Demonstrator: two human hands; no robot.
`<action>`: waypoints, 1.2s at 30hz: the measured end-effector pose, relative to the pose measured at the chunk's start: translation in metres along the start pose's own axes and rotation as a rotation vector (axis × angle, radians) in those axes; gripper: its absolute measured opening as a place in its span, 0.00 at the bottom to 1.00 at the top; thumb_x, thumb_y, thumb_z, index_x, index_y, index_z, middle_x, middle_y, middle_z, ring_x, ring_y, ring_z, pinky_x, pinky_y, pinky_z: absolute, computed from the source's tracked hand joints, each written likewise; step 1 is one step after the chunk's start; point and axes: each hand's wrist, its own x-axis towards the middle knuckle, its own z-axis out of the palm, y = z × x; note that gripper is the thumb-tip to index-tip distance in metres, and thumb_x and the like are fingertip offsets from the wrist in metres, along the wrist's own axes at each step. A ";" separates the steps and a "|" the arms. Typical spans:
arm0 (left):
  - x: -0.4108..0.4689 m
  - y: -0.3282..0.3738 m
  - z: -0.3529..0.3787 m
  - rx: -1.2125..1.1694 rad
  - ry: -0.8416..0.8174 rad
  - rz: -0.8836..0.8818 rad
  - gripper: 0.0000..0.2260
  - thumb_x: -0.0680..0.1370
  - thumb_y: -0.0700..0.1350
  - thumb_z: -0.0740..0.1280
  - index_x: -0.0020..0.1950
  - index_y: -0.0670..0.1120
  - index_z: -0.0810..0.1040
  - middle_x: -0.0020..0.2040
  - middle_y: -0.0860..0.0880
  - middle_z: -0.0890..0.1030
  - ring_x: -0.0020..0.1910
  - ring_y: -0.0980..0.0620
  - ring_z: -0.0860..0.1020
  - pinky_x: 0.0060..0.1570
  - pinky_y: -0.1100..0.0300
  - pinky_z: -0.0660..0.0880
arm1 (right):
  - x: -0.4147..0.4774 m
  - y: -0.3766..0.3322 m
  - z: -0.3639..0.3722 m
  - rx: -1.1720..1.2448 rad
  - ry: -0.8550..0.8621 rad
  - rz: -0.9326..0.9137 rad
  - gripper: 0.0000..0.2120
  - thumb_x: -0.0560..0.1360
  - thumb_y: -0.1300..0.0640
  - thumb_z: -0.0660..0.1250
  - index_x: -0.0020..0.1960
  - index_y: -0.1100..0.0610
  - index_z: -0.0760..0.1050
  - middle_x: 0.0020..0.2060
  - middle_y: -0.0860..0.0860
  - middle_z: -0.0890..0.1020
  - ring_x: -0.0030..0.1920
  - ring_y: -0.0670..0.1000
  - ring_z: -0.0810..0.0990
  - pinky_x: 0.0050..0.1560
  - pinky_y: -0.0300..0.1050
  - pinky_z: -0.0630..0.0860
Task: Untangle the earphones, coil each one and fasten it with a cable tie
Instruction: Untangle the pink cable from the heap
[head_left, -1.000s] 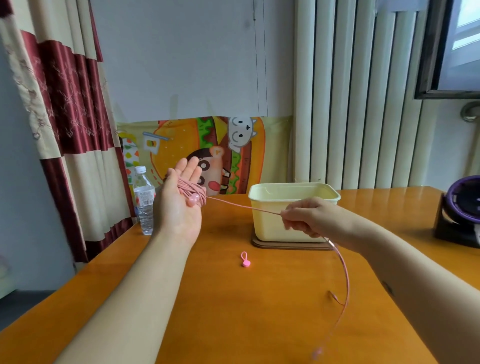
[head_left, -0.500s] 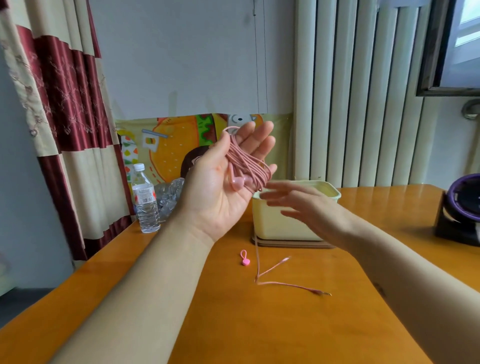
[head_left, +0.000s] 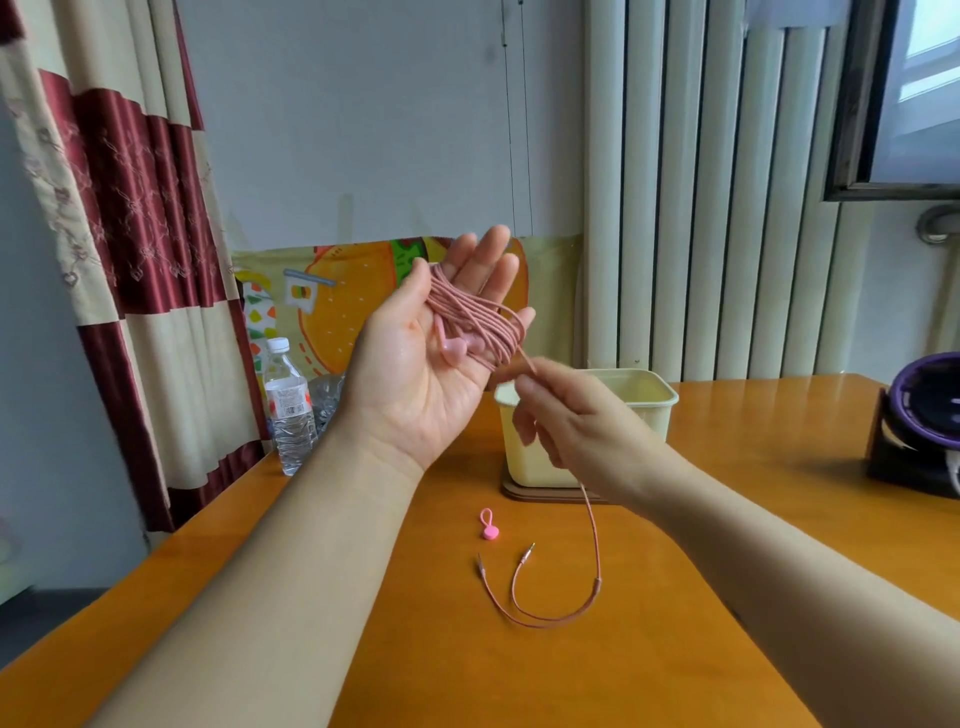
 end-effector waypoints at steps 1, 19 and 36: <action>0.000 -0.001 0.000 -0.042 0.010 -0.007 0.16 0.84 0.49 0.49 0.60 0.44 0.72 0.52 0.47 0.83 0.53 0.51 0.82 0.59 0.46 0.74 | -0.001 0.000 0.002 -0.059 -0.024 0.014 0.12 0.83 0.54 0.51 0.53 0.46 0.73 0.32 0.50 0.73 0.29 0.42 0.68 0.32 0.36 0.66; 0.006 -0.006 -0.037 0.233 0.224 -0.141 0.18 0.83 0.52 0.50 0.56 0.44 0.74 0.45 0.48 0.84 0.47 0.52 0.82 0.59 0.48 0.73 | -0.010 -0.022 -0.009 -0.476 -0.305 0.095 0.12 0.80 0.51 0.58 0.49 0.51 0.80 0.35 0.50 0.81 0.30 0.47 0.73 0.32 0.41 0.69; -0.019 -0.016 -0.026 0.486 -0.383 -0.482 0.29 0.75 0.65 0.50 0.49 0.47 0.82 0.41 0.46 0.83 0.46 0.48 0.82 0.47 0.55 0.66 | 0.009 -0.024 -0.036 0.075 -0.021 0.045 0.17 0.66 0.41 0.69 0.31 0.54 0.74 0.25 0.51 0.68 0.28 0.51 0.64 0.29 0.40 0.61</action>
